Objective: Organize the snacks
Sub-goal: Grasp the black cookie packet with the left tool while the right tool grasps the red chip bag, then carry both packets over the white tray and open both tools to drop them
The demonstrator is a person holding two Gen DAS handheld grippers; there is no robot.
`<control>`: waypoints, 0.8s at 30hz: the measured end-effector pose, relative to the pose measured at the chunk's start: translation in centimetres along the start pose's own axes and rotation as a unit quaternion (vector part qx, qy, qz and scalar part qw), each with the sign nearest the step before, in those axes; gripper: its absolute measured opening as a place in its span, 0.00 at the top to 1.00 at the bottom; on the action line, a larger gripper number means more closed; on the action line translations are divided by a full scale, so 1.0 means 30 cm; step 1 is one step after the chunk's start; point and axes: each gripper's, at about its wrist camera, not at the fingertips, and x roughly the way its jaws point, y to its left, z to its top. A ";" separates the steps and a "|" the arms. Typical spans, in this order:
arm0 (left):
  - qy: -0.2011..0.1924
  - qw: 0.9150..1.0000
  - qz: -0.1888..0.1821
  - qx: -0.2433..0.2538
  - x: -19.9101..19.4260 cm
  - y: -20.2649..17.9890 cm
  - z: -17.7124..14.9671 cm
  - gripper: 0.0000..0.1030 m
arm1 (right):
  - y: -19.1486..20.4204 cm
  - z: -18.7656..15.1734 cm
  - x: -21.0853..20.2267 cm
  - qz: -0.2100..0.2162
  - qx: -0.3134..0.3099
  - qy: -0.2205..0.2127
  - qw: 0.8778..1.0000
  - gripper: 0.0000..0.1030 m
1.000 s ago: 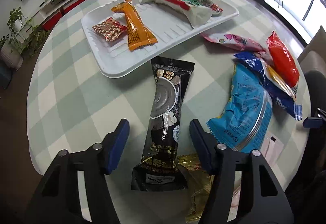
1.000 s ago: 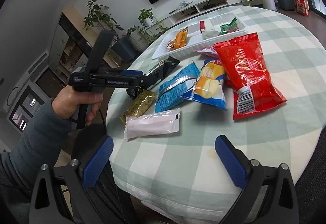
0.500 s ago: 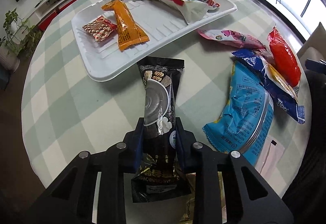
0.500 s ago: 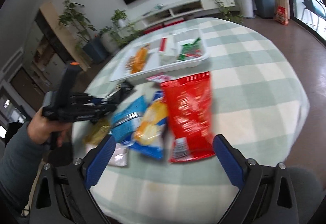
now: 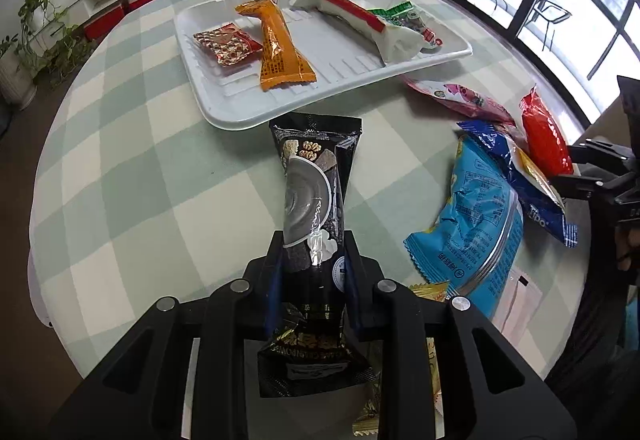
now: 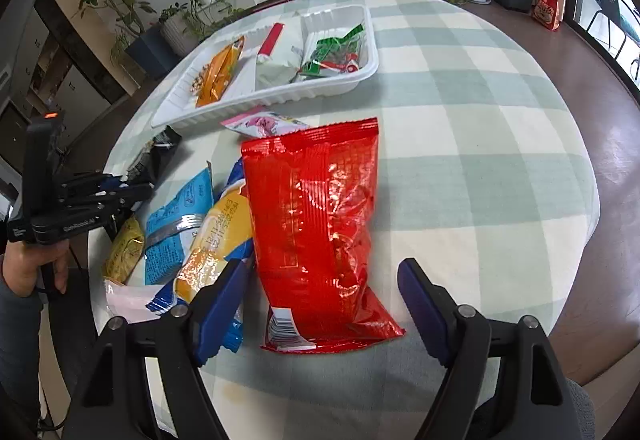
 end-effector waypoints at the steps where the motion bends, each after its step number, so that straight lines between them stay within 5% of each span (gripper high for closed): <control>1: -0.002 1.000 -0.004 -0.004 -0.004 0.004 -0.005 0.77 | 0.004 0.001 0.007 -0.002 -0.004 0.004 1.000 0.22; 9: -0.022 0.999 -0.032 -0.036 -0.027 0.026 -0.047 0.77 | 0.018 -0.006 0.012 0.004 -0.017 0.007 1.000 0.57; 24: -0.067 0.991 -0.068 -0.091 -0.111 0.046 -0.112 0.77 | -0.043 -0.030 -0.082 0.050 0.042 -0.038 0.997 0.63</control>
